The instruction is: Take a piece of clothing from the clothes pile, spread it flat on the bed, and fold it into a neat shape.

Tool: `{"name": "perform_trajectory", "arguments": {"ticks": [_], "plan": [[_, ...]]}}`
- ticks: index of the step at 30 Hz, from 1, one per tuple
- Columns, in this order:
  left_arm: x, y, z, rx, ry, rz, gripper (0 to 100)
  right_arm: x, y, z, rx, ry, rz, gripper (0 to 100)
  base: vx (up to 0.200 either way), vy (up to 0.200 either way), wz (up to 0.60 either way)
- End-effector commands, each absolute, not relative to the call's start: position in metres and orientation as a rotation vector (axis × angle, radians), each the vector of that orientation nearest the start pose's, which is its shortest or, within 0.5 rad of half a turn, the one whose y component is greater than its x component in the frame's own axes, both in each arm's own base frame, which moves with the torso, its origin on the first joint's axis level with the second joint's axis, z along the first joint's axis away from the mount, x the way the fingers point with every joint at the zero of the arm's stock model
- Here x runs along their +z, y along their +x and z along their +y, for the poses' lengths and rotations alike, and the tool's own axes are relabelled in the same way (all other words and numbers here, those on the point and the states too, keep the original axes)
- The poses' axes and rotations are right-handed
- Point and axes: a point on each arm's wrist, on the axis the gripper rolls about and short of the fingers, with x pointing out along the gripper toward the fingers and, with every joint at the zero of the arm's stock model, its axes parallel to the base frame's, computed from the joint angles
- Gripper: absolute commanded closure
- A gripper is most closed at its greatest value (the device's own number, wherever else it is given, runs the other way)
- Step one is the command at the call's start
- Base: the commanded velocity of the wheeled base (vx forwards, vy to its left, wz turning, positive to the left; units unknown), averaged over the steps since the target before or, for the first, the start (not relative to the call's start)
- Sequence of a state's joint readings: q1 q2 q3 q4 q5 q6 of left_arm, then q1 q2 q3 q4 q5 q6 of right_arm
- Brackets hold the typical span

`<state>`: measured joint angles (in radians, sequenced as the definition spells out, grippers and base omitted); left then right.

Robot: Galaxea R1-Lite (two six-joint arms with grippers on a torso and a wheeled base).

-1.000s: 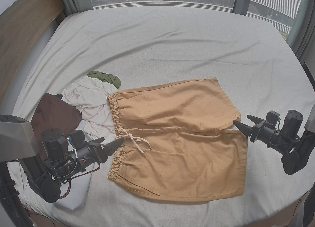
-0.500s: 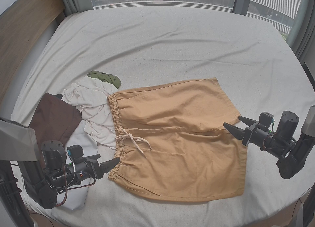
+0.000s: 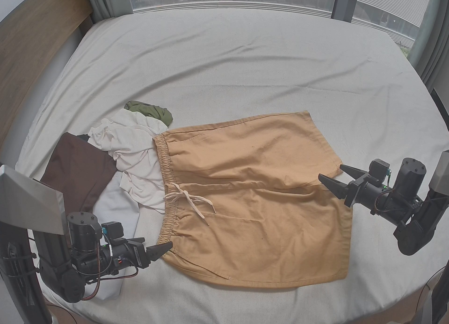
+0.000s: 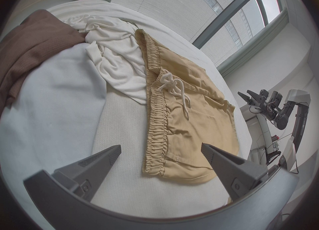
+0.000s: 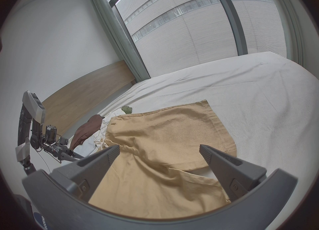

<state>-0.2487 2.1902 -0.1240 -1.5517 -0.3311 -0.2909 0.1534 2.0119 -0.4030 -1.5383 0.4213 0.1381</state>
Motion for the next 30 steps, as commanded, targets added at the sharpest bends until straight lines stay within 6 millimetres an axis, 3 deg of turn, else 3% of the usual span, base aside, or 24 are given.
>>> {"name": "perform_trajectory", "arguments": {"ticks": [1, 24, 25, 30], "plan": [[-0.005, 0.237, -0.071, -0.492, -0.292, 0.635, 0, 0.085, 0.293, 0.055, 0.562, 0.131, 0.111, 0, 0.000, 0.000, 0.00], [-0.010, 0.235, -0.083, -0.532, -0.284, 0.657, 0, 0.084, 0.292, 0.055, 0.562, 0.130, 0.115, 0, 0.000, 0.000, 0.00], [-0.010, 0.236, -0.082, -0.529, -0.284, 0.658, 100, 0.084, 0.292, 0.055, 0.562, 0.130, 0.116, 0, 0.000, 0.000, 0.00], [-0.013, 0.237, -0.082, -0.525, -0.283, 0.666, 100, 0.082, 0.293, 0.055, 0.561, 0.131, 0.123, 0, 0.000, 0.000, 0.00]]}}
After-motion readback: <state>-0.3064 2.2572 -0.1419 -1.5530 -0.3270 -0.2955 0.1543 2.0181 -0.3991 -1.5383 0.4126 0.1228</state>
